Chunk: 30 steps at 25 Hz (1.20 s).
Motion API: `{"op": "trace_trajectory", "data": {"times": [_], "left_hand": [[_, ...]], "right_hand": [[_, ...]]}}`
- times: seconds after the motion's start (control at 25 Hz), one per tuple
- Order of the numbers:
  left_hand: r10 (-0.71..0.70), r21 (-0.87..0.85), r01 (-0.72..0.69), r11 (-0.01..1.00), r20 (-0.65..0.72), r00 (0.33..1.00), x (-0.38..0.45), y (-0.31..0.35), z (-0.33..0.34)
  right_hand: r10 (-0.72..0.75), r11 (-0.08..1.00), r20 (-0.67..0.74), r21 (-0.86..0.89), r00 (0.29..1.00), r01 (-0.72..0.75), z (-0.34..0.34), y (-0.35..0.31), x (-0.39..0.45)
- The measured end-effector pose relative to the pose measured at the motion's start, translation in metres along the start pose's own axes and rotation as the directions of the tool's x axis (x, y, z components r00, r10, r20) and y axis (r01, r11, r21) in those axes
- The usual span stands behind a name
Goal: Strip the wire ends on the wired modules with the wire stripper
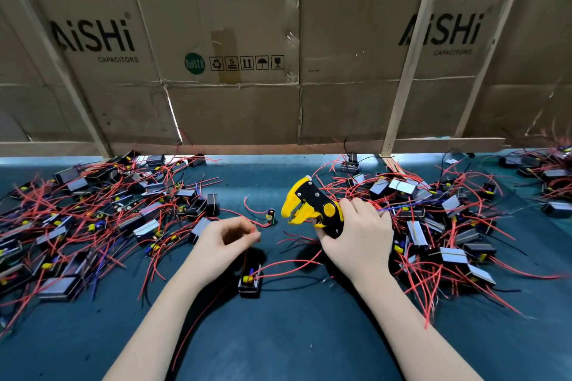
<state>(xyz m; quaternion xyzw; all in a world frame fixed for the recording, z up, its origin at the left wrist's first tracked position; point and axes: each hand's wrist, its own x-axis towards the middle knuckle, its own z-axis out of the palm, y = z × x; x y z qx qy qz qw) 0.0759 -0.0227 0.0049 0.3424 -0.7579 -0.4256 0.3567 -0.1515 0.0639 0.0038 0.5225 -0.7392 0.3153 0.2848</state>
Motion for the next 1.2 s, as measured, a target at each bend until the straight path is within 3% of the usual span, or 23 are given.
{"op": "trace_trajectory", "data": {"times": [0.08,0.2,0.28,0.36,0.44,0.52,0.6,0.72,0.8,0.88,1.0,1.08,1.12,1.16,1.2], "left_hand": [[0.035,0.059,-0.025,0.998,-0.181,0.983,0.001,0.009,-0.008],[0.252,0.218,-0.167,0.961,-0.457,0.853,0.014,0.051,-0.018],[0.360,0.185,-0.309,0.933,-0.515,0.778,0.028,0.090,-0.011],[0.348,0.062,-0.371,0.927,-0.513,0.785,0.046,0.125,0.017],[0.217,-0.167,-0.302,0.939,-0.396,0.892,0.062,0.154,0.060],[0.071,-0.310,-0.084,0.947,-0.053,0.996,0.069,0.172,0.100],[0.064,-0.194,-0.021,0.981,0.218,0.974,0.060,0.168,0.117],[0.274,-0.019,-0.281,0.960,0.282,0.919,0.038,0.148,0.097],[0.340,0.013,-0.352,0.936,0.221,0.914,0.029,0.130,0.070],[0.318,0.079,-0.320,0.944,0.040,0.947,0.028,0.107,0.048],[0.143,0.120,-0.112,0.986,-0.295,0.945,0.026,0.062,0.035],[0.026,0.071,0.005,0.997,-0.424,0.905,0.021,0.032,0.033],[0.003,0.061,0.027,0.998,-0.454,0.891,0.017,0.019,0.032],[-0.035,0.049,0.066,0.997,-0.470,0.882,0.015,0.009,0.031],[-0.046,0.039,0.075,0.996,-0.487,0.872,0.015,0.003,0.031]], "right_hand": [[-0.030,0.999,0.014,0.040,0.999,0.029,-0.002,-0.002,-0.001],[-0.102,0.995,0.087,0.014,0.991,0.102,-0.001,-0.005,-0.003],[-0.137,0.990,0.147,-0.012,0.980,0.140,0.001,-0.006,-0.005],[-0.156,0.987,0.198,-0.019,0.968,0.162,0.001,-0.009,-0.006],[-0.151,0.988,0.234,0.001,0.960,0.155,-0.002,-0.012,-0.006],[-0.138,0.990,0.251,0.031,0.958,0.134,-0.005,-0.012,-0.006],[-0.118,0.993,0.254,0.042,0.960,0.111,-0.007,-0.008,-0.005],[-0.051,0.999,0.302,0.003,0.952,0.052,-0.008,-0.004,0.002],[-0.029,0.997,0.374,-0.058,0.927,0.055,-0.006,-0.002,0.004],[-0.043,0.997,0.398,-0.046,0.916,0.067,-0.006,-0.001,0.001],[-0.040,0.994,0.513,-0.069,0.857,0.088,-0.012,0.000,-0.003],[-0.057,0.991,0.538,-0.073,0.841,0.113,-0.019,-0.001,0.000],[-0.103,0.994,0.479,0.024,0.872,0.104,-0.029,-0.003,0.006],[-0.148,0.967,0.310,0.246,0.939,0.071,-0.038,-0.005,0.012],[-0.118,0.851,0.152,0.524,0.981,0.021,-0.051,-0.008,0.018]]}}
